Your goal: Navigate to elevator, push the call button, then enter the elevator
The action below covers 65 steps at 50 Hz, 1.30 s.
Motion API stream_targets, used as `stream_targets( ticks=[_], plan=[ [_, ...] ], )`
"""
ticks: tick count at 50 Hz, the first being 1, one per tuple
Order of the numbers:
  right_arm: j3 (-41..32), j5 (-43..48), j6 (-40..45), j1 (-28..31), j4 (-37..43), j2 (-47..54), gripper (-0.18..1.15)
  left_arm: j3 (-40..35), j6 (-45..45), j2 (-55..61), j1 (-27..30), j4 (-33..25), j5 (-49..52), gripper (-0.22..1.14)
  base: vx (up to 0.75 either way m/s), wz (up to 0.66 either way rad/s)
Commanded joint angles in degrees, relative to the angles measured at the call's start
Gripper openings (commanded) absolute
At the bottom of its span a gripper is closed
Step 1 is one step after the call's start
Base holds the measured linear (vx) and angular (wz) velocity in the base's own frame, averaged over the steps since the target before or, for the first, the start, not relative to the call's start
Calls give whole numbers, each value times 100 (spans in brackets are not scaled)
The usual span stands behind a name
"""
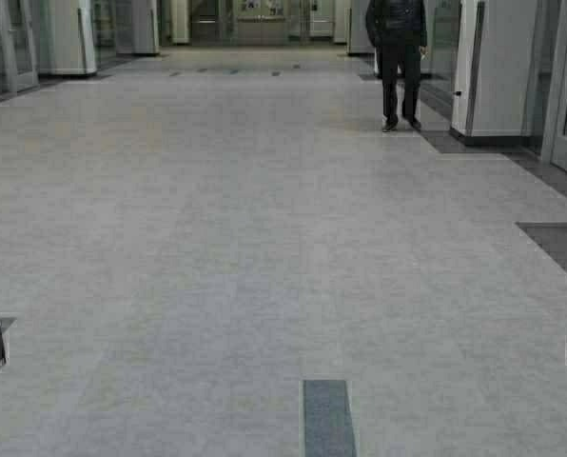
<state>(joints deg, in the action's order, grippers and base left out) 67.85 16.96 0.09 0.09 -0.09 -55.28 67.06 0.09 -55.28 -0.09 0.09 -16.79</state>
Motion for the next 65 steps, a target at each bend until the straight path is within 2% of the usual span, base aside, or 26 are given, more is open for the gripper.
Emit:
stream_targets(
  ticks=[1, 22, 32, 65],
  plan=[
    [18, 44, -9, 26, 0, 53, 2, 18, -70, -9, -44, 0, -9, 0, 1, -1],
    [44, 44, -79, 26, -9, 62, 5, 35, -114, -9, -44, 0, -44, 2, 1, -1],
    [44, 88, -79, -202, -18, 220, 5, 62, -79, -9, -44, 9, -70, 2, 8, -3],
    [-9, 105, 123, -229, -18, 141, 5, 246, -79, -9, -44, 0, -422, 2, 28, 0]
  ],
)
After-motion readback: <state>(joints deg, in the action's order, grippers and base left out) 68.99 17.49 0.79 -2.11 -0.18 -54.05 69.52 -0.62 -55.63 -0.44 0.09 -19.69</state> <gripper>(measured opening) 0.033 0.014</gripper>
